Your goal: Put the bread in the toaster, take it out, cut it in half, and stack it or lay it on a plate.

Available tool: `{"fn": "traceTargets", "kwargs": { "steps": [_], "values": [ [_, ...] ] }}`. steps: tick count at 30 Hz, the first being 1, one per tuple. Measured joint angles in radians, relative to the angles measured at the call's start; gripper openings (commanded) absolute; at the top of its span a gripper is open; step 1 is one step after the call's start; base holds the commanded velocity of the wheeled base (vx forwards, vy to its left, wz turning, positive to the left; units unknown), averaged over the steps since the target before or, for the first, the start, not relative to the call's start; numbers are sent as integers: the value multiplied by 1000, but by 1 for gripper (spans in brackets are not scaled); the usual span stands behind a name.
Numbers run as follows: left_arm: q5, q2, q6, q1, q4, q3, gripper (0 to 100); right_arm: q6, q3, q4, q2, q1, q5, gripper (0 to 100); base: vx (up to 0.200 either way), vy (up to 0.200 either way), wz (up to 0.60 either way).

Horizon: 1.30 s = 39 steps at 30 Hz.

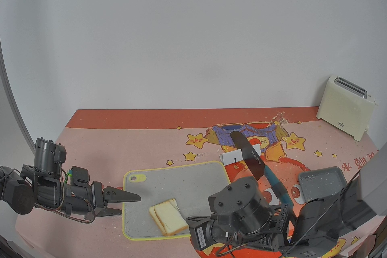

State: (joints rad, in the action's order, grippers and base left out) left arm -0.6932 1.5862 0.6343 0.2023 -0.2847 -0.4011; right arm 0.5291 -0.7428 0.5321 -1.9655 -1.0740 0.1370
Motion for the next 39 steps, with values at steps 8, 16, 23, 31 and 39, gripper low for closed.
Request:
{"fn": "traceTargets", "kwargs": {
  "steps": [8,16,23,31,39],
  "values": [
    [1,-1,0,0,3,0,100,0,-32,0,-30,-7,1,0,0,0,0],
    [1,-1,0,0,4,0,100,-2,-83,-13,-44,-19,0,0,0,0,0],
    [1,-1,0,0,4,-1,100,-3,-149,-41,-87,-20,-9,0,0,0,0],
    [1,0,-2,0,3,1,100,-3,-213,-50,-122,-38,-9,0,0,0,0],
    [1,0,-4,0,3,2,100,-3,-156,-52,-56,-9,-9,0,0,0,0]
  ]
}}
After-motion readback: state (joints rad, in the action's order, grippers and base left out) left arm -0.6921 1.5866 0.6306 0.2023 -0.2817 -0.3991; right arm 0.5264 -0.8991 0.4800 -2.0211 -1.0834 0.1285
